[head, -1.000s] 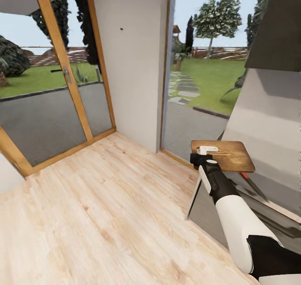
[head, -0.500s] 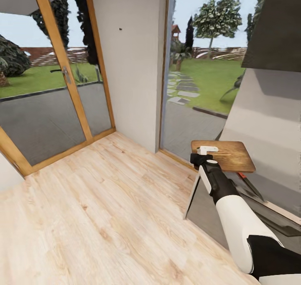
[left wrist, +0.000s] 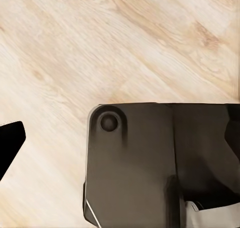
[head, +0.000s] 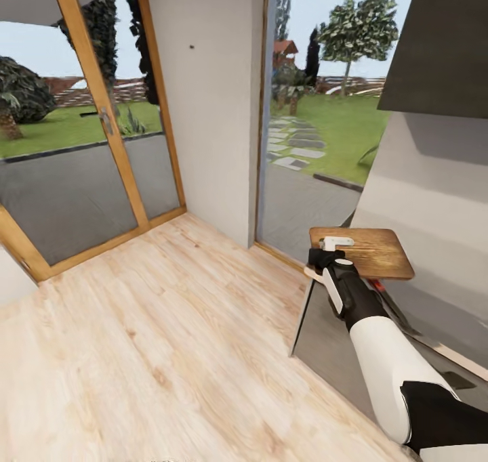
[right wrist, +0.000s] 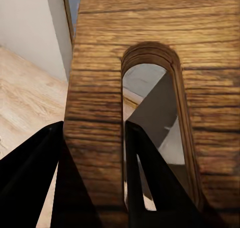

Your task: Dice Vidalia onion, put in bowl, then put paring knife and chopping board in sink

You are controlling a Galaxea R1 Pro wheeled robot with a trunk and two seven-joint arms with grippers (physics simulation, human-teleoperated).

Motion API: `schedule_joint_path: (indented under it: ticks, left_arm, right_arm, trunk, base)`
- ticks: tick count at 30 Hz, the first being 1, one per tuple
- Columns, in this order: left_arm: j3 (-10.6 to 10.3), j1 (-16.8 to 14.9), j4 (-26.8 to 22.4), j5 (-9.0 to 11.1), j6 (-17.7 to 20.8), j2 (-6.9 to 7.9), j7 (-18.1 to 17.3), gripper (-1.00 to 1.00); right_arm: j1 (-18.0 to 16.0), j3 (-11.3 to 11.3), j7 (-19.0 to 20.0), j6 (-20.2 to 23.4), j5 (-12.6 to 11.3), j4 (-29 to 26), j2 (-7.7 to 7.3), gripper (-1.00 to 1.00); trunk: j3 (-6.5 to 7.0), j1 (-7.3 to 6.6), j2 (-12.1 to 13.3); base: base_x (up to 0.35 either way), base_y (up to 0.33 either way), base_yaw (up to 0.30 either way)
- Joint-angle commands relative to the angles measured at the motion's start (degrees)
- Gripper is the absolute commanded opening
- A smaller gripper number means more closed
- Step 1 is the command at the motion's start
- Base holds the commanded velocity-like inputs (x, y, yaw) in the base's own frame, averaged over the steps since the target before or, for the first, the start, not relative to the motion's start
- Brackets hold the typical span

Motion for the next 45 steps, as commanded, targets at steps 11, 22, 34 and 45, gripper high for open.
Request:
schedule_joint_path:
  ticks: [11,22,34,45]
  left_arm:
    - [-0.02,0.03,-0.05,0.07,-0.05,0.0,-0.03,1.0]
    - [-0.08,0.03,-0.01,0.07,-0.03,0.0,-0.03,1.0]
    - [-0.06,0.03,-0.01,0.1,-0.02,0.0,-0.03,1.0]
    - [-0.08,0.03,-0.01,0.09,-0.02,0.0,-0.03,1.0]
  right_arm:
    - [-0.03,-0.13,0.06,0.33,0.5,-0.1,0.1,-1.0]
    - [-0.03,-0.12,0.06,0.33,0.5,-0.07,0.14,-1.0]
    - [-0.03,-0.18,0.06,0.36,0.51,-0.05,0.09,-1.0]
    - [-0.03,-0.09,0.01,0.33,0.57,-0.02,0.27,-1.0]
  trunk:
    - [-0.1,0.04,-0.11]
    - [-0.1,0.04,-0.11]
    - [-0.1,0.04,-0.11]
    - [-0.1,0.04,-0.11]
  base:
    - [0.0,-0.225,0.244]
    - [-0.068,-0.225,0.265]
    - [-0.147,-0.225,0.27]
    - [-0.155,-0.225,0.272]
